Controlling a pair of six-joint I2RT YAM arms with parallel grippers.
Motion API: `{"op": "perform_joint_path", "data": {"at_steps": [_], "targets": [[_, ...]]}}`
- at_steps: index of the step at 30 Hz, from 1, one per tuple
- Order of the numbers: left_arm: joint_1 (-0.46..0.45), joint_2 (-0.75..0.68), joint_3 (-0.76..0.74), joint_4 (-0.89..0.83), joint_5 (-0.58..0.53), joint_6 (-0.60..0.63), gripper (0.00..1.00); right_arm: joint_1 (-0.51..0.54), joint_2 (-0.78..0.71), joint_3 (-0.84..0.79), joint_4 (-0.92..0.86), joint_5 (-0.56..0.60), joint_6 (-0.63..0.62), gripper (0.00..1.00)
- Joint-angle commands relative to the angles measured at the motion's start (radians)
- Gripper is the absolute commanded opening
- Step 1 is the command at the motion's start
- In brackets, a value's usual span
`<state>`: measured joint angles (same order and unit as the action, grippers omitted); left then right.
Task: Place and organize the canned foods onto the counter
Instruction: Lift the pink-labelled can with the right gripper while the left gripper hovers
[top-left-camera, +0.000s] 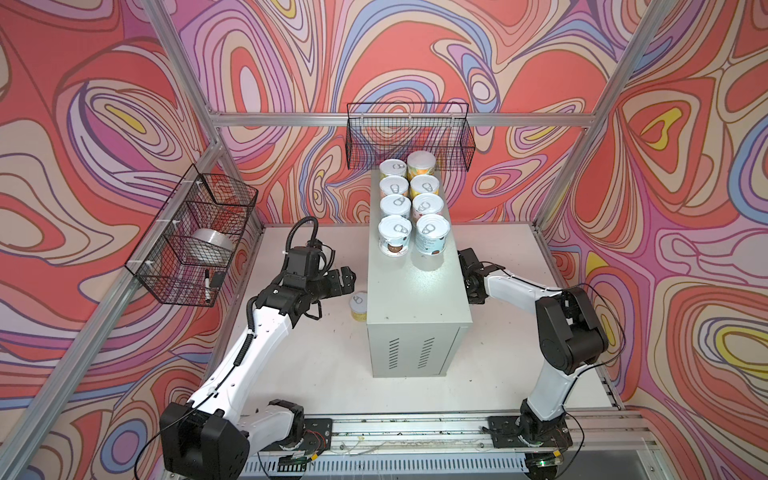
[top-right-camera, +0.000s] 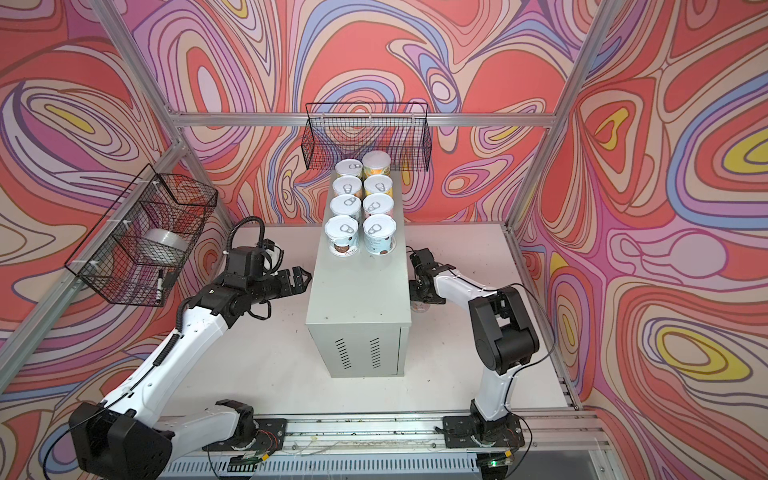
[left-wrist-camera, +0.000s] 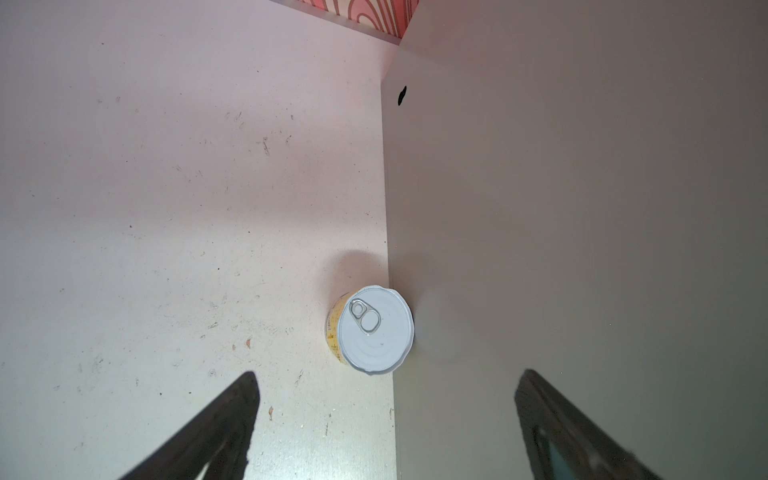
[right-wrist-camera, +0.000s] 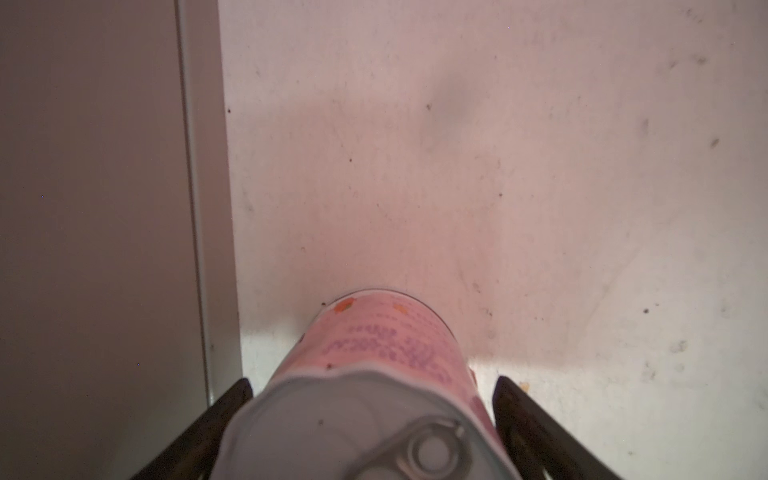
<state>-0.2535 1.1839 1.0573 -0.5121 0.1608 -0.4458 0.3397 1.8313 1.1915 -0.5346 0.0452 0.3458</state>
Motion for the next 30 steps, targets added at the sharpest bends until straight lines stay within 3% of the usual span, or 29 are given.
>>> {"op": "perform_joint_path", "data": {"at_steps": [1, 13, 16, 20, 21, 30], "targets": [[0.009, -0.004, -0.017, 0.018, 0.008, -0.010, 0.96, 0.002, 0.032, 0.020, 0.008, -0.002, -0.013, 0.91], [0.008, -0.013, -0.037, 0.021, 0.005, -0.007, 0.96, 0.002, 0.041, -0.015, 0.024, -0.001, 0.002, 0.81], [0.009, -0.018, -0.043, 0.023, 0.008, -0.010, 0.95, 0.002, 0.037, -0.023, 0.025, -0.005, 0.007, 0.65], [0.009, -0.030, -0.057, 0.029, 0.014, -0.015, 0.95, 0.002, 0.019, -0.030, 0.014, -0.008, 0.013, 0.05], [0.009, -0.034, -0.059, 0.030, 0.017, -0.017, 0.95, 0.002, 0.011, -0.029, 0.006, -0.006, 0.015, 0.00], [0.008, -0.074, -0.081, 0.023, 0.045, -0.010, 0.94, 0.002, -0.224, -0.029, -0.167, -0.038, 0.006, 0.00]]}}
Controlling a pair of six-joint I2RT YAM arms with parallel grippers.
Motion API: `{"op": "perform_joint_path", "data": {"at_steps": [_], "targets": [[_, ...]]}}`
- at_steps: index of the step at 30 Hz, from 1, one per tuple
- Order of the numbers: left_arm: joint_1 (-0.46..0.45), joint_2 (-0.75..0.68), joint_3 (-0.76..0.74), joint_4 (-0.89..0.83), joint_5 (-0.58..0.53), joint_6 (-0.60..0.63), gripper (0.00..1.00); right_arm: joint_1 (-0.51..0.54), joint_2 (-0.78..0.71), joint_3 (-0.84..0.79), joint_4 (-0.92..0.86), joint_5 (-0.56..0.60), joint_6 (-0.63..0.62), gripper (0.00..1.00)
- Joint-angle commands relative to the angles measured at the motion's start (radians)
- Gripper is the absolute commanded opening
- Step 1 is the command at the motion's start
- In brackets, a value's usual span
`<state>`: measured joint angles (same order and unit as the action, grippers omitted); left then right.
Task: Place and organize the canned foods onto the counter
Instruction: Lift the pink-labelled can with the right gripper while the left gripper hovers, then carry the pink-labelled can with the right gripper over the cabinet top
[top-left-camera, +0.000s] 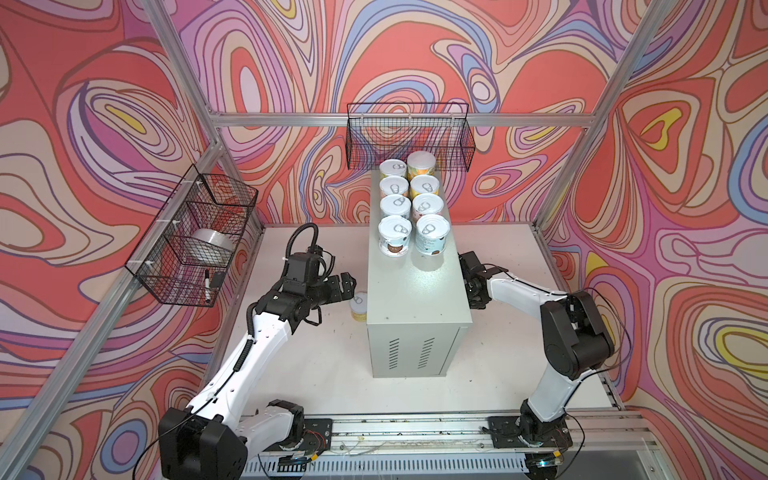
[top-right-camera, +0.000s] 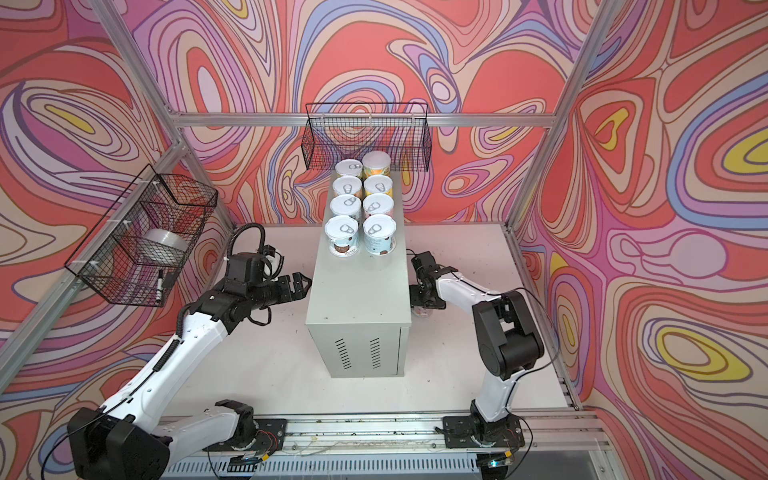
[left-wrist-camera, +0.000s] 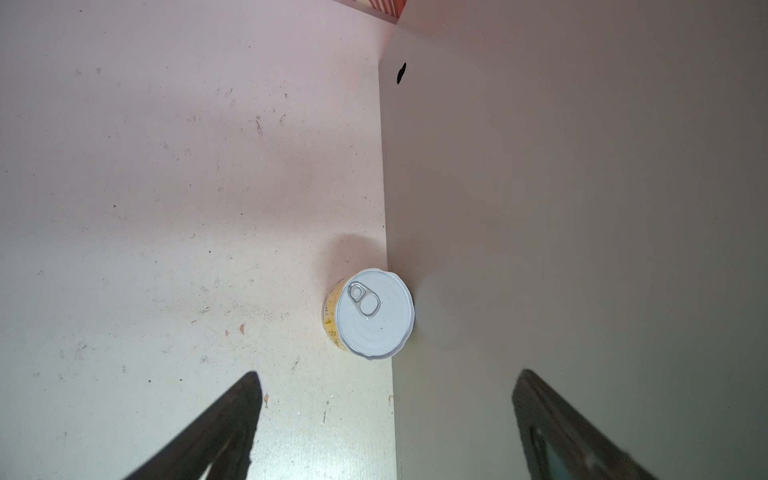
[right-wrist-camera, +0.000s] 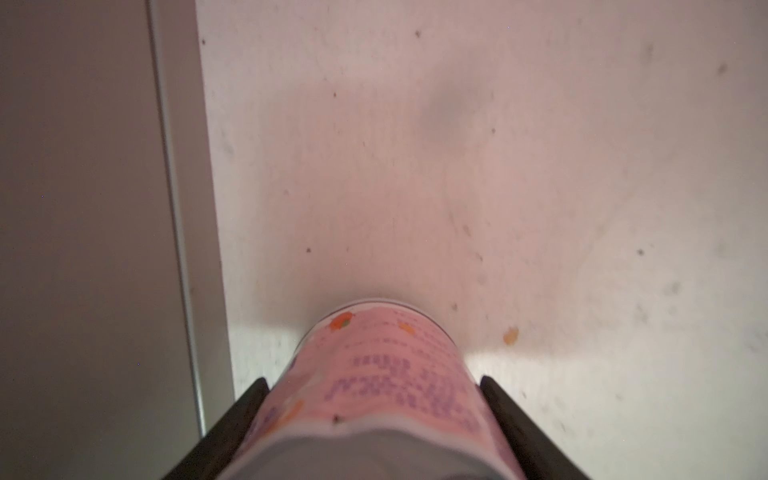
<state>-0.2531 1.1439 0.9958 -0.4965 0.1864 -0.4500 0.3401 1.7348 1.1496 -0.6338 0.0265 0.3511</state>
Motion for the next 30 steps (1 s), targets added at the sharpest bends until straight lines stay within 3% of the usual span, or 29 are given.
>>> {"op": "perform_joint_path", "data": {"at_steps": [1, 8, 15, 21, 30], "targets": [[0.008, -0.039, -0.024, 0.011, 0.021, -0.006, 0.94, 0.002, -0.158, 0.013, -0.088, -0.026, -0.003, 0.00], [0.009, -0.050, -0.021, -0.016, 0.022, 0.006, 0.93, 0.001, -0.365, 0.101, -0.317, -0.025, -0.027, 0.00], [0.006, -0.052, -0.014, -0.036, 0.009, 0.019, 0.92, 0.003, -0.473, 0.351, -0.588, 0.040, -0.067, 0.00], [0.006, -0.047, -0.002, -0.045, 0.006, 0.025, 0.92, 0.041, -0.467, 0.655, -0.740, 0.031, -0.078, 0.00], [0.005, -0.053, 0.007, -0.057, -0.006, 0.030, 0.92, 0.254, -0.326, 1.022, -0.852, 0.104, -0.067, 0.00]]}}
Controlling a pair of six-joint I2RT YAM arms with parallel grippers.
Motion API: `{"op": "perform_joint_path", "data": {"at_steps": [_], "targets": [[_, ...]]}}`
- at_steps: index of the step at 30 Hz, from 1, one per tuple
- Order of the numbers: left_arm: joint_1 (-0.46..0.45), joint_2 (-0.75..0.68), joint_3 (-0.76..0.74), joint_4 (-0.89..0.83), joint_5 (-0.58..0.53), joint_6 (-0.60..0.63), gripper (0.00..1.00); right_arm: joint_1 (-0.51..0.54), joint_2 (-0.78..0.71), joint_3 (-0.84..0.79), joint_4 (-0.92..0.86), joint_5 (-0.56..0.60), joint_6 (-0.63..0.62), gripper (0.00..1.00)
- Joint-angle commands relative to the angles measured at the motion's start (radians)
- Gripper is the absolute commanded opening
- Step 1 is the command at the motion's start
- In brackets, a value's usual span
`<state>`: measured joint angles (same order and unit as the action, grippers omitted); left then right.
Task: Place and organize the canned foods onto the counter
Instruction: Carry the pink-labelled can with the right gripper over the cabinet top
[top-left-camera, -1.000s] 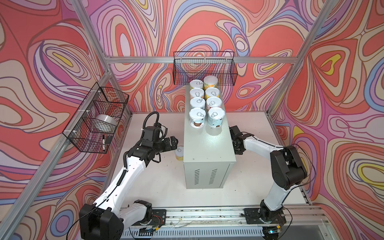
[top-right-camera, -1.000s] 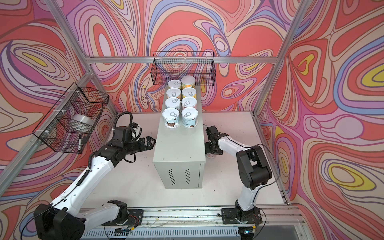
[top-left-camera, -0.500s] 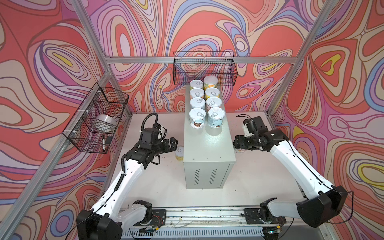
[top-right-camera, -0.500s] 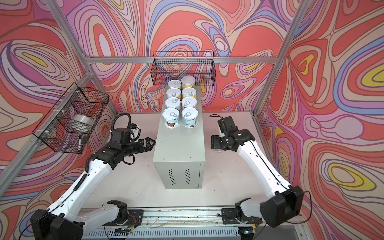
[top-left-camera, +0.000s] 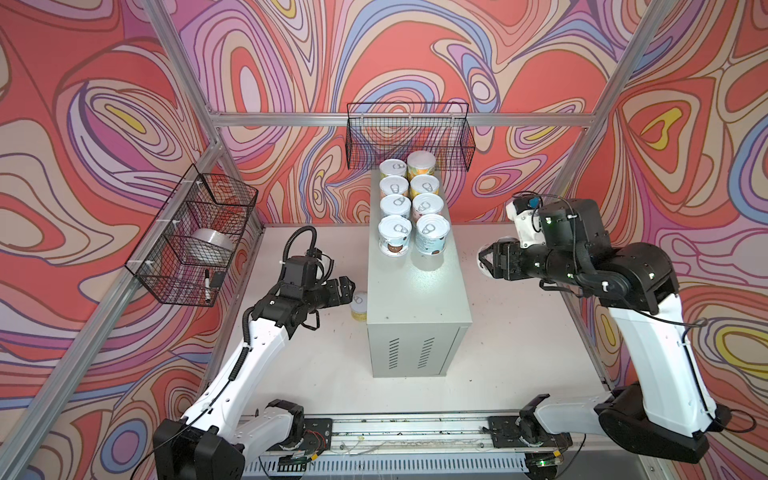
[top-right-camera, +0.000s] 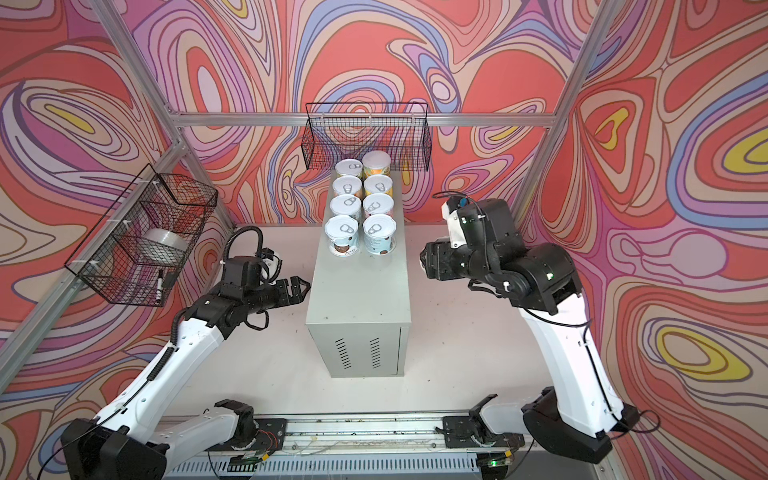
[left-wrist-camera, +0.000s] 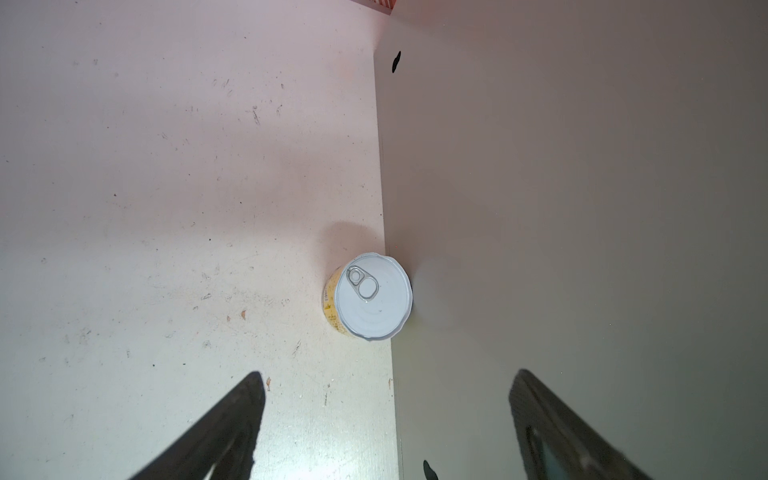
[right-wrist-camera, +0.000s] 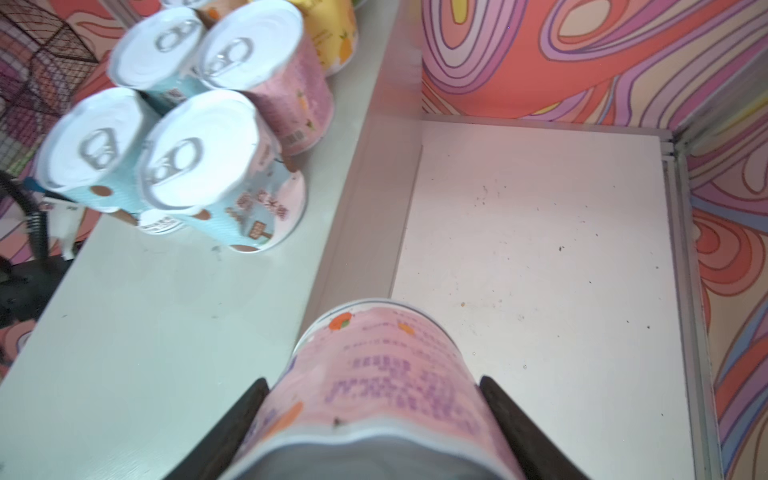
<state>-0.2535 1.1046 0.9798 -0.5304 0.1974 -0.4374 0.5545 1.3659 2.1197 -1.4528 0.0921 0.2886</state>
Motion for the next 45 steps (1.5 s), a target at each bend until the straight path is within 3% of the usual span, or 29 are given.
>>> {"op": "perform_joint_path", "data": {"at_steps": [1, 10, 27, 29, 31, 33, 45], "targets": [[0.003, -0.018, 0.023, -0.024, -0.021, 0.017, 0.92, 0.061, 0.058, 0.070, -0.035, 0.047, -0.005, 0.00], [0.005, -0.034, 0.014, -0.031, -0.035, 0.019, 0.92, 0.257, 0.190, 0.210, -0.071, 0.155, -0.002, 0.00], [0.004, -0.029, -0.015, -0.013, -0.046, 0.027, 0.89, 0.323, 0.349, 0.306, -0.122, 0.152, -0.014, 0.01], [0.005, -0.025, -0.016, -0.010, -0.047, 0.024, 0.90, 0.324, 0.360, 0.312, -0.129, 0.149, -0.013, 0.18], [0.004, -0.023, -0.016, -0.007, -0.049, 0.024, 0.90, 0.324, 0.367, 0.312, -0.126, 0.147, -0.012, 0.46], [0.005, -0.025, -0.016, -0.005, -0.048, 0.023, 0.90, 0.324, 0.372, 0.313, -0.123, 0.148, -0.014, 0.61], [0.004, -0.032, -0.003, -0.018, -0.064, 0.026, 0.91, 0.324, 0.396, 0.349, -0.126, 0.178, -0.028, 0.83]]}}
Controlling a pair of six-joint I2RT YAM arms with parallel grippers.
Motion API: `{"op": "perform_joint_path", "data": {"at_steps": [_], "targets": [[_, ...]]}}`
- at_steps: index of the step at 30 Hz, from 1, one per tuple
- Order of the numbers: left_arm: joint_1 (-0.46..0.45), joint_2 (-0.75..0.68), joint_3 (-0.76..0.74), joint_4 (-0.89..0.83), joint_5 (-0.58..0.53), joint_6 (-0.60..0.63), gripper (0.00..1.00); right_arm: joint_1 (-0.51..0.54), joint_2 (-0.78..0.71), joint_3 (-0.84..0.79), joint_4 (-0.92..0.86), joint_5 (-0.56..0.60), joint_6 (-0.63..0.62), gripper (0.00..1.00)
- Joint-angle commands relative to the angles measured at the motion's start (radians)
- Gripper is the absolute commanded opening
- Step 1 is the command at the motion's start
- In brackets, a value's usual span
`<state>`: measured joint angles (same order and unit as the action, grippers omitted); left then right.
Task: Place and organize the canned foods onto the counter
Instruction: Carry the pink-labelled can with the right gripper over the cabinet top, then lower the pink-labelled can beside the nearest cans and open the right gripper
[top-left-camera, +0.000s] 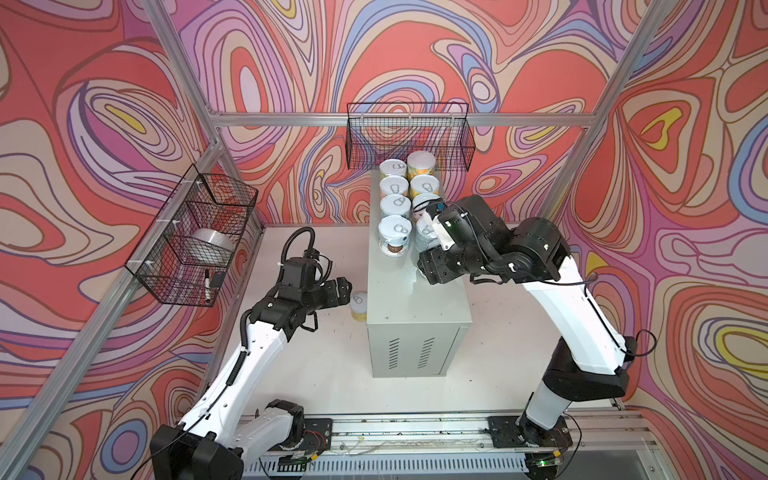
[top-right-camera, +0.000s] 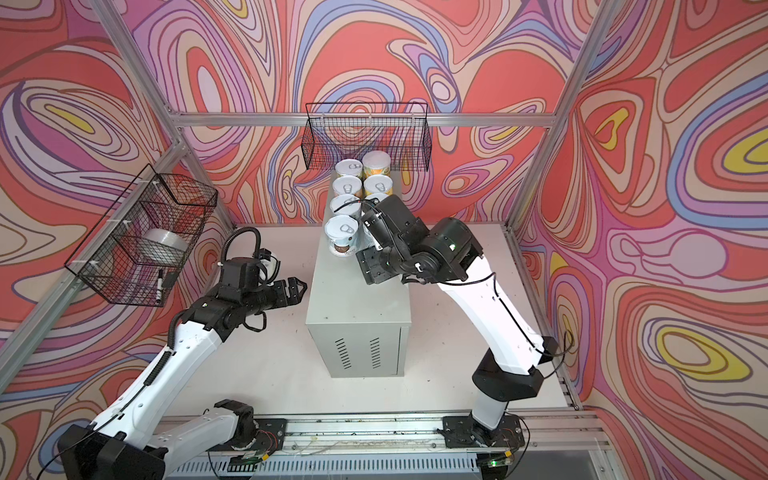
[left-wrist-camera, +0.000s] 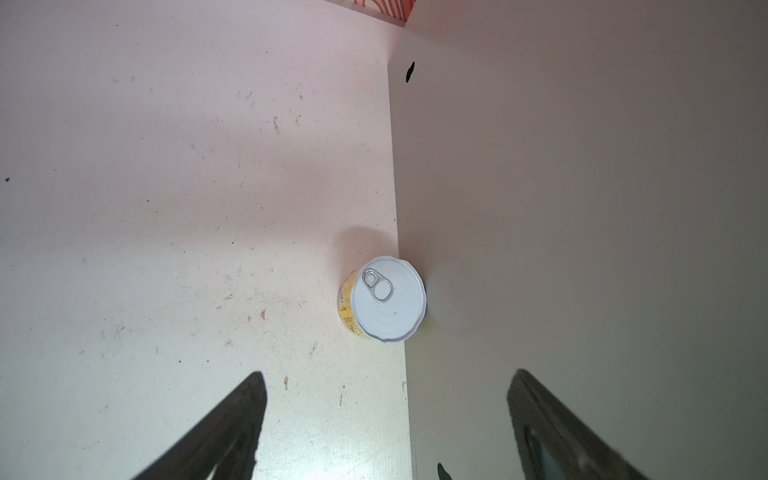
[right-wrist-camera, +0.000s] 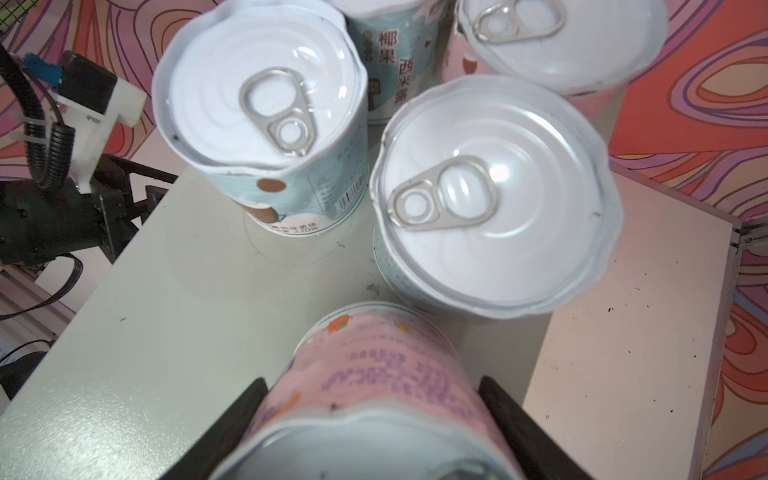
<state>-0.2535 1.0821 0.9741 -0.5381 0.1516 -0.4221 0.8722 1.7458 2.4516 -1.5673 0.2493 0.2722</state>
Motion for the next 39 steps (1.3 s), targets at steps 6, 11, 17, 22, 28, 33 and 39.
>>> {"op": "perform_joint_path", "data": {"at_steps": [6, 11, 17, 22, 28, 33, 39], "targets": [[0.004, -0.014, 0.010, -0.014, -0.023, 0.008, 0.92, 0.007, 0.009, 0.027, -0.003, 0.021, -0.014, 0.88], [0.004, -0.012, 0.024, -0.022, -0.021, 0.011, 0.92, 0.006, 0.006, 0.083, -0.011, 0.011, -0.013, 0.93], [0.005, -0.015, 0.044, -0.034, -0.029, 0.018, 0.92, 0.006, -0.031, 0.090, -0.004, -0.004, -0.010, 0.98], [0.005, -0.017, 0.050, -0.036, -0.029, 0.014, 0.92, 0.007, -0.084, 0.053, 0.038, 0.002, -0.011, 0.97], [0.004, -0.018, 0.058, -0.042, -0.029, 0.016, 0.92, 0.007, -0.121, 0.006, 0.058, -0.012, -0.006, 0.84], [0.004, -0.014, 0.062, -0.042, -0.026, 0.015, 0.91, 0.007, -0.152, -0.054, 0.075, -0.012, 0.008, 0.74], [0.003, -0.006, 0.059, -0.036, -0.021, 0.013, 0.91, 0.006, -0.202, -0.131, 0.115, -0.012, 0.020, 0.49]]}}
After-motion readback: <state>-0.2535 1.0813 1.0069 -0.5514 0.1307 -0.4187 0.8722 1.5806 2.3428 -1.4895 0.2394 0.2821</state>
